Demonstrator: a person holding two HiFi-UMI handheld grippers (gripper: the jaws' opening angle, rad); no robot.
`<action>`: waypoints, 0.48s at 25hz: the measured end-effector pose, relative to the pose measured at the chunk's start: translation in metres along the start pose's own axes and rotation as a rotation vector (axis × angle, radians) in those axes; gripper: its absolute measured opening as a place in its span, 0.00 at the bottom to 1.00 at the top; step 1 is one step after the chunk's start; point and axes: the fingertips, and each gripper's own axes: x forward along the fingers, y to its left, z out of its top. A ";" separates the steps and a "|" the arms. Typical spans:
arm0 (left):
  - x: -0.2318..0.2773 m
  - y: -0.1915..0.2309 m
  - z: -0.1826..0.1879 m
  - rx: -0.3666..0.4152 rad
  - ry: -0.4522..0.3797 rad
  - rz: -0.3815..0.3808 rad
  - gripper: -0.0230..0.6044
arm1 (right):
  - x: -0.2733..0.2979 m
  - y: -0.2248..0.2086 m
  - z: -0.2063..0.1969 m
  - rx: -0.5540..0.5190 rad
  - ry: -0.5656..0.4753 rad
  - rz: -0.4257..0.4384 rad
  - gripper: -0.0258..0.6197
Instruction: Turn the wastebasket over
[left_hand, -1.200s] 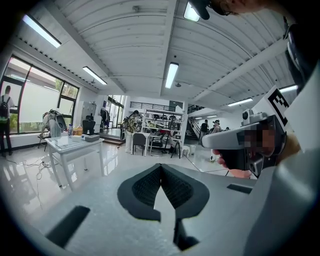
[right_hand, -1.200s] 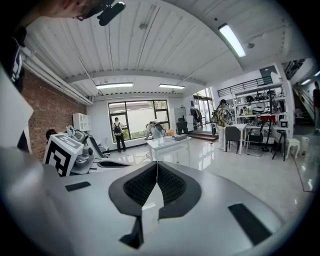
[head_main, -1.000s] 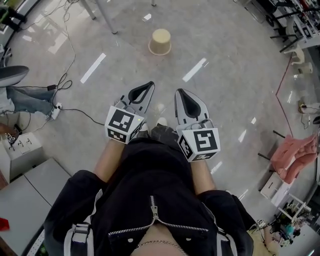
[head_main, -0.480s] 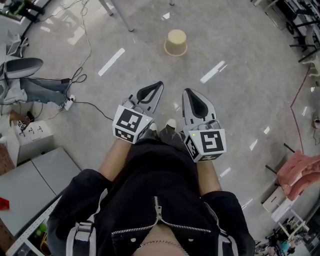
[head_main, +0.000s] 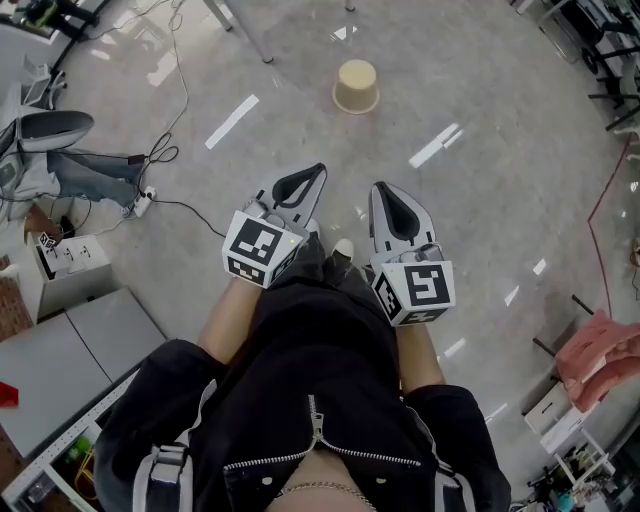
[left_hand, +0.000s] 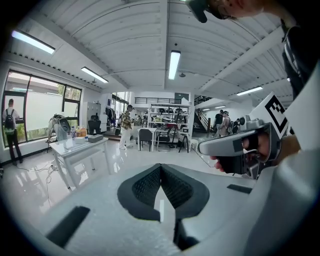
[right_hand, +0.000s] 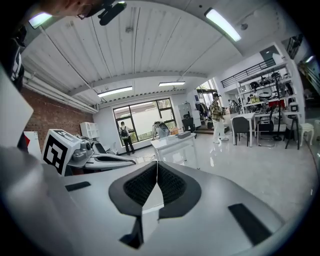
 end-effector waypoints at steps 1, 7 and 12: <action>0.000 0.000 0.000 0.000 -0.002 0.000 0.04 | 0.000 0.000 -0.001 0.001 0.001 0.002 0.06; -0.005 0.007 -0.002 -0.019 -0.017 -0.003 0.04 | 0.007 0.011 -0.006 0.006 0.010 0.017 0.06; 0.001 0.018 0.001 -0.026 -0.024 -0.009 0.04 | 0.014 0.008 0.002 -0.004 0.009 0.005 0.06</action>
